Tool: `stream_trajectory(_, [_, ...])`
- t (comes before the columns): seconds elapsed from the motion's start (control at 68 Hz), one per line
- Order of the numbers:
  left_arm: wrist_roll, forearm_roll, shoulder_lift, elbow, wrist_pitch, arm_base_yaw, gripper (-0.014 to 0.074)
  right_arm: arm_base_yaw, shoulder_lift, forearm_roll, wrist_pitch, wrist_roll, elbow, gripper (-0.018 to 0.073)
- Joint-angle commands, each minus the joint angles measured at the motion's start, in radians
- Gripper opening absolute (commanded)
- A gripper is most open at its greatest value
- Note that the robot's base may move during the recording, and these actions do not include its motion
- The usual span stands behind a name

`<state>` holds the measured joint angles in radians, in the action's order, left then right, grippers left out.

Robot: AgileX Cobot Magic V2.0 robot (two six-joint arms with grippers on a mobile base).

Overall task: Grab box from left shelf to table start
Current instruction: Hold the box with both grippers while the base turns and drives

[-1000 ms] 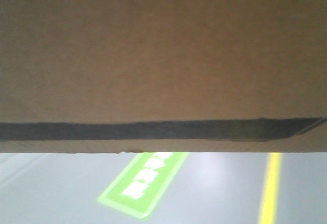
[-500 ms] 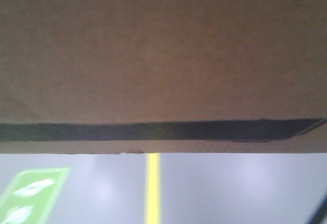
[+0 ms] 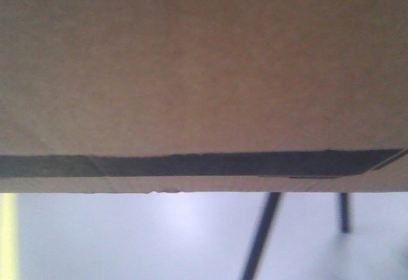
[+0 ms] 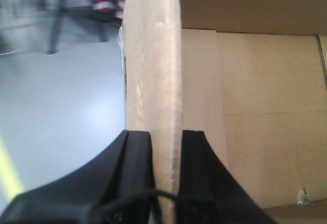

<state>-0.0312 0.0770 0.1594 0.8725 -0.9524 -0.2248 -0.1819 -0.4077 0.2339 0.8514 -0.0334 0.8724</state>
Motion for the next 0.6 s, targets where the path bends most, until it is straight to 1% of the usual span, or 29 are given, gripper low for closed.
stream_trajectory(0.0, [-0.002, 0.087, 0.011, 0.038, 0.194, -0.015, -0.0093, -0.003, -0.011, 0.009, -0.122, -0.010, 0.031, 0.0062])
stream_trajectory(0.588, [-0.002, 0.087, 0.011, 0.038, 0.194, -0.015, -0.0093, -0.003, -0.011, 0.009, -0.122, -0.010, 0.031, 0.0062])
